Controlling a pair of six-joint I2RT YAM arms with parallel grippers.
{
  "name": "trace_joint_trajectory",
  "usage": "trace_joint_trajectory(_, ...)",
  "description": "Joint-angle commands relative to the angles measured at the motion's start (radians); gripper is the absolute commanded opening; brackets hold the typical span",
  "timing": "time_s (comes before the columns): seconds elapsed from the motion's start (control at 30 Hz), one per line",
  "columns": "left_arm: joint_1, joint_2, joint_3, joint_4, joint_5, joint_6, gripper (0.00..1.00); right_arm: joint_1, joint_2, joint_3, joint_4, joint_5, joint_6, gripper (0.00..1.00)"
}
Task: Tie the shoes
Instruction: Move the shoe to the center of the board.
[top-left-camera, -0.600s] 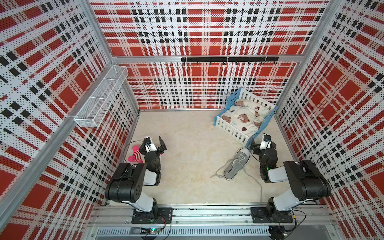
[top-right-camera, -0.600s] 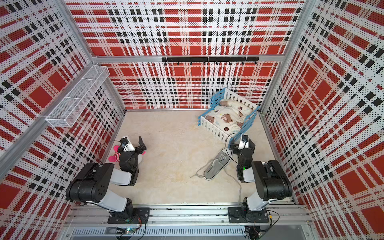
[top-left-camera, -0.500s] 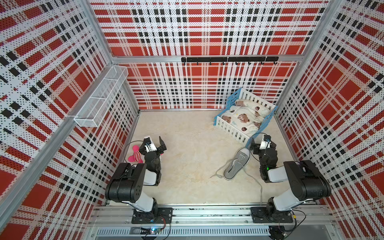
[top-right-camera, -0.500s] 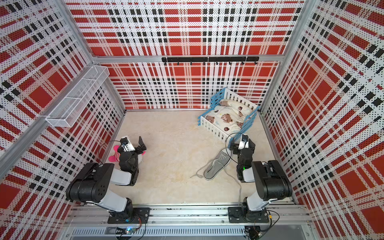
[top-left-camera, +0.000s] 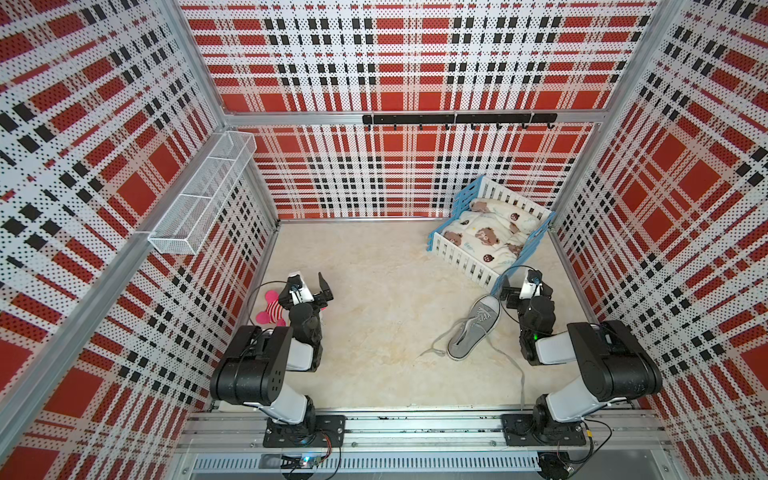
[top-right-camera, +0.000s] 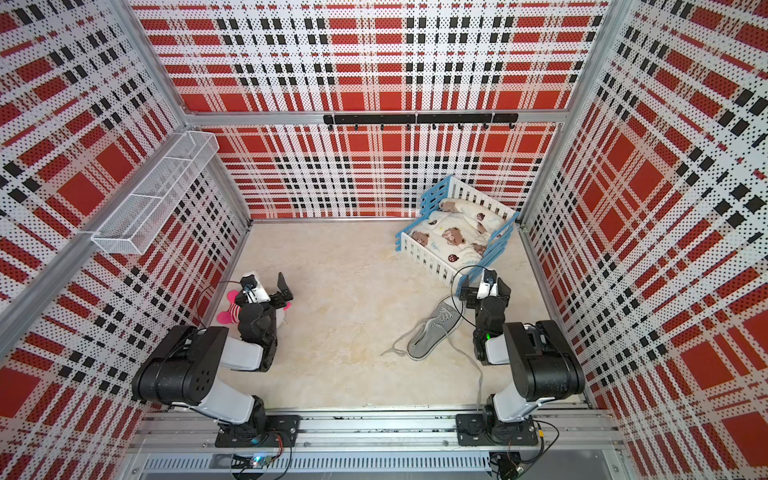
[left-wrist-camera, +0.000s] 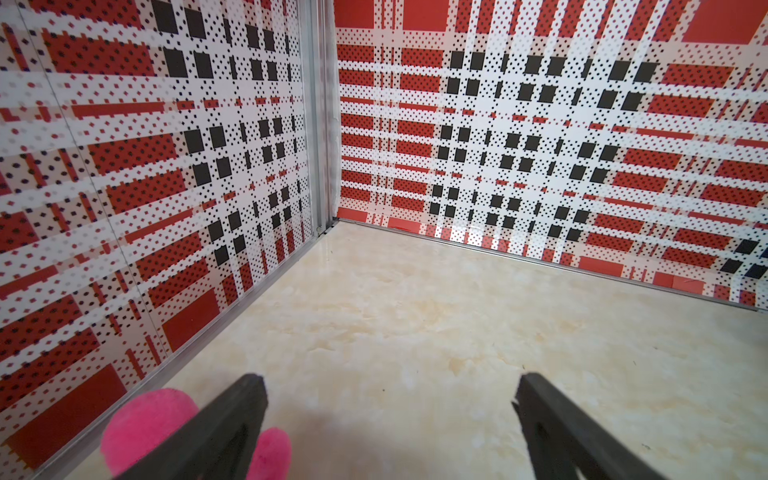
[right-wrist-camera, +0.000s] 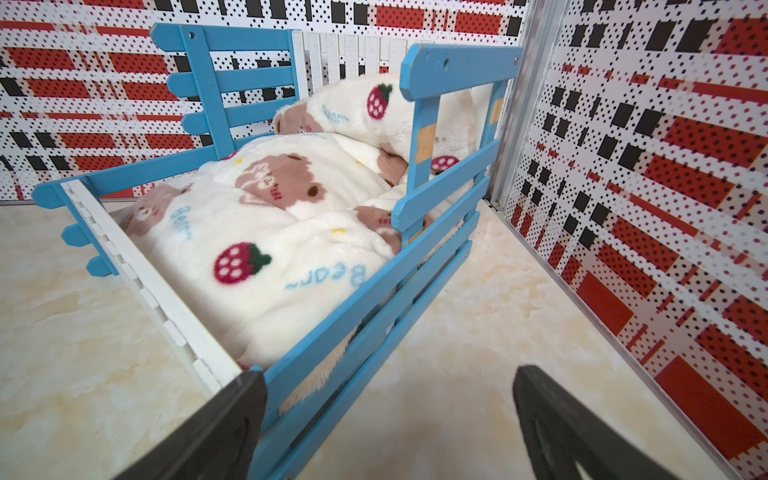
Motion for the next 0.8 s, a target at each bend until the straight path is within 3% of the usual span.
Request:
trace_joint_trajectory(0.0, 0.007, 0.003, -0.009, 0.031, 0.017, -0.006, 0.99, 0.004, 0.003, 0.004, 0.004, 0.019, 0.005, 1.0)
trace_joint_trajectory(0.1, 0.015, -0.033, 0.0, -0.003, 0.013, -0.022, 0.99, 0.004, -0.051, -0.009, -0.014, 0.084, 0.025, 0.99)
trace_joint_trajectory(0.23, 0.021, -0.21, 0.06, -0.254, 0.03, -0.033, 1.0, 0.004, -0.266, -0.008, -0.199, 0.252, 0.092, 0.99)
trace_joint_trajectory(0.3, 0.025, -0.287, 0.108, -0.387, 0.037, -0.119, 1.0, 0.004, -0.394, 0.008, -0.348, 0.315, 0.147, 0.99)
trace_joint_trajectory(0.43, 0.033, -0.373, 0.175, -0.487, 0.31, -0.251, 0.9, 0.005, -0.626, 0.156, -0.849, 0.19, 0.249, 0.94)
trace_joint_trajectory(0.5, -0.028, -0.37, 0.208, -0.503, 0.364, -0.299, 0.87, 0.024, -0.666, 0.228, -1.017, 0.093, 0.294, 0.93)
trace_joint_trajectory(0.6, -0.196, -0.313, 0.283, -0.566, 0.379, -0.314, 0.84, 0.119, -0.67, 0.312, -1.214, 0.057, 0.355, 0.91)
trace_joint_trajectory(0.63, -0.285, -0.282, 0.311, -0.596, 0.376, -0.31, 0.82, 0.158, -0.656, 0.333, -1.272, 0.049, 0.38, 0.91)
trace_joint_trajectory(0.77, -0.49, -0.154, 0.39, -0.684, 0.431, -0.29, 0.76, 0.257, -0.563, 0.381, -1.442, -0.037, 0.462, 0.81)
